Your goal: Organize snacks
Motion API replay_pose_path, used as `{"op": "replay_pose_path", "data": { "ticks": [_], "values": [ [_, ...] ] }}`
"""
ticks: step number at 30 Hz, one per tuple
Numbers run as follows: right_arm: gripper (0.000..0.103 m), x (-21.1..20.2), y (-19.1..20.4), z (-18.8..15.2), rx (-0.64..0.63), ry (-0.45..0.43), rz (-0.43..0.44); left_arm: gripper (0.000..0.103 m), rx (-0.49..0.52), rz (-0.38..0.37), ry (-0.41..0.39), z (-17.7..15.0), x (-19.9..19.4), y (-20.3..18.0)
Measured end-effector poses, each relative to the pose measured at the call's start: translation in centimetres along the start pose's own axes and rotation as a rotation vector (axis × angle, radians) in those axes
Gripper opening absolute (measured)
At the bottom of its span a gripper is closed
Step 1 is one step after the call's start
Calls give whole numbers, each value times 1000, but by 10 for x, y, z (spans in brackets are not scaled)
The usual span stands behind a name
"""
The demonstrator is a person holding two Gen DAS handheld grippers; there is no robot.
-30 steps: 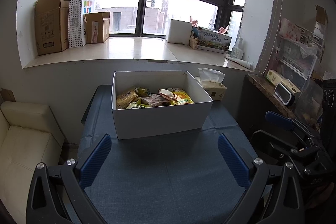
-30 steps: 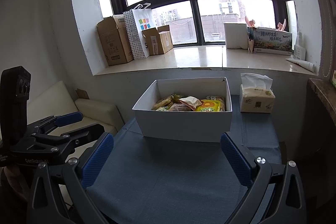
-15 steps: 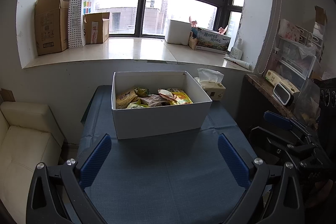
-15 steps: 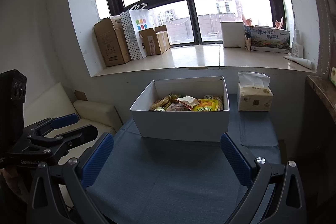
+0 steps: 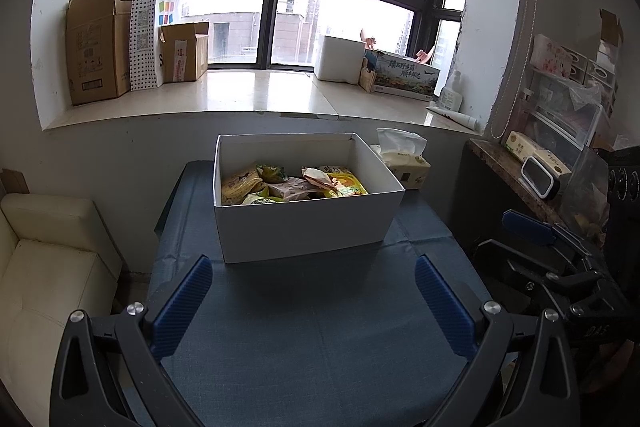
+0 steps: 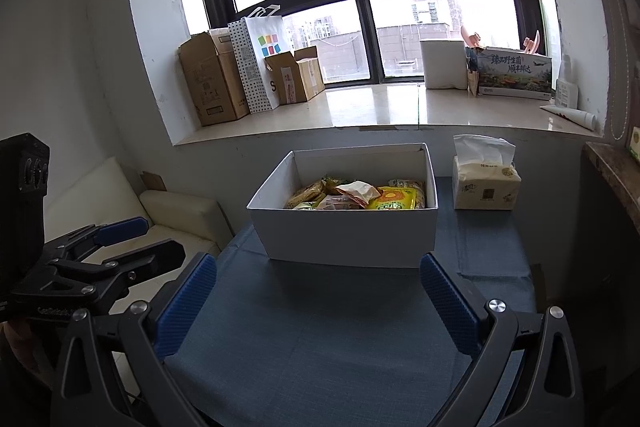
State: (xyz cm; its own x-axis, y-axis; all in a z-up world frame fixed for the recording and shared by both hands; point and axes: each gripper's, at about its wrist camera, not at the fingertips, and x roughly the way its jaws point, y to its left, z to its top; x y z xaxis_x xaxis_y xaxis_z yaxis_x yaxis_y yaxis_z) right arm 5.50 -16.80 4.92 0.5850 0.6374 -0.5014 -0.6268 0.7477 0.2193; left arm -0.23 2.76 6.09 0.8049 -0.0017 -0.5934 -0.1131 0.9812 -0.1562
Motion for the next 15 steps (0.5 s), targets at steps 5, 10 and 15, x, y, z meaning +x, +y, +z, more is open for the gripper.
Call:
{"op": "replay_pose_path", "data": {
  "ticks": [5, 10, 15],
  "values": [
    [103, 1, 1, 1, 1, 2, -2, 103, 0, -1, 2, 0, 0, -1],
    [103, 1, 1, 1, 0, 3, 0, 103, 1, 1, 5, 0, 0, -1],
    [103, 2, 1, 1, 0, 5, 0, 103, 1, 1, 6, 0, 1, -1]
  ]
}}
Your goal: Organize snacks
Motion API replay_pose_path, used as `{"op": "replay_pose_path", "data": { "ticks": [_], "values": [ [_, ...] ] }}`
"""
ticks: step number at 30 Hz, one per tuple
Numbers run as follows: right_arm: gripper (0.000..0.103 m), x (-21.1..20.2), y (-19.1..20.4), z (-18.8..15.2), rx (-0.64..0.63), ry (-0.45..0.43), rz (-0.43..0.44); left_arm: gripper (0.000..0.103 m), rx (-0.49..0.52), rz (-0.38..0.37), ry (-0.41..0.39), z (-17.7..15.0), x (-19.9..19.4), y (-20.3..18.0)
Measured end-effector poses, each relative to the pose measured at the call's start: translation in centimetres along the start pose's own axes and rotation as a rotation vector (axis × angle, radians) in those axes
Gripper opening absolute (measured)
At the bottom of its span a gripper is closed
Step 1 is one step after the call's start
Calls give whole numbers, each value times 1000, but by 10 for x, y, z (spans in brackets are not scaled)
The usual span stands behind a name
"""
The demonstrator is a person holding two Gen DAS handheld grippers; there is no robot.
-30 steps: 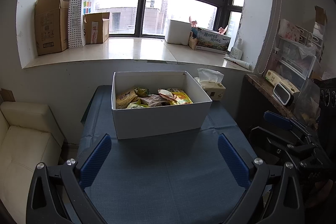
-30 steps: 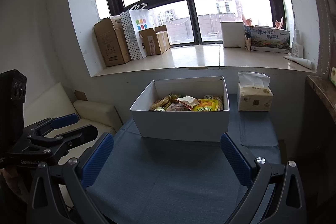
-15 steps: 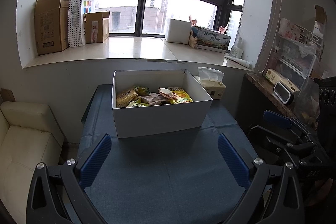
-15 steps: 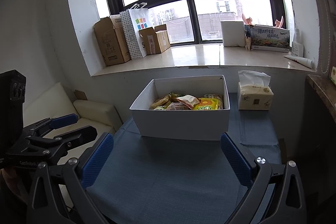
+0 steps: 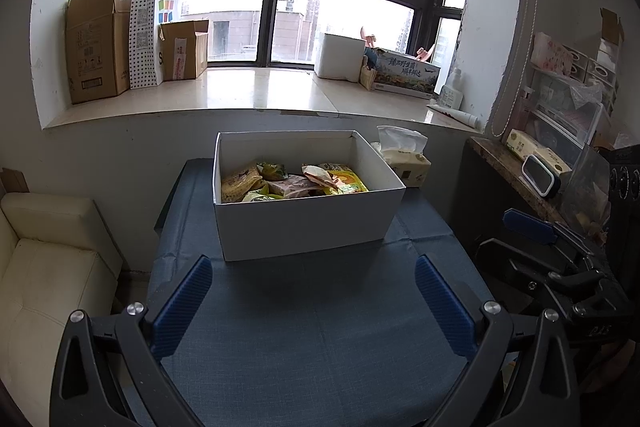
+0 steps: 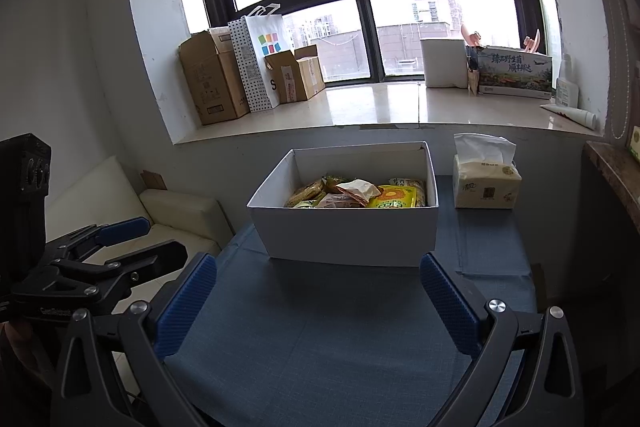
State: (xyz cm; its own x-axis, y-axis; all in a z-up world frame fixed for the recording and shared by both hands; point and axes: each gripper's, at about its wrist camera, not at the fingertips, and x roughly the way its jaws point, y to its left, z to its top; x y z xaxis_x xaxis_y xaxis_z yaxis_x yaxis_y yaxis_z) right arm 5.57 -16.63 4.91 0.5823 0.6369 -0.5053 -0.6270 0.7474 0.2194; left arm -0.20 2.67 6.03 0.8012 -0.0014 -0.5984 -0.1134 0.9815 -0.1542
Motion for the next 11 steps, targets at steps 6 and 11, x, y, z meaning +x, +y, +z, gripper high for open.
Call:
{"op": "replay_pose_path", "data": {
  "ticks": [6, 11],
  "values": [
    [103, 0, 0, -1, 1, 1, 0, 103, 3, 1, -4, 0, 1, 0],
    [103, 1, 0, -1, 2, 1, 1, 103, -1, 15, -7, -1, 1, 1]
  ]
}}
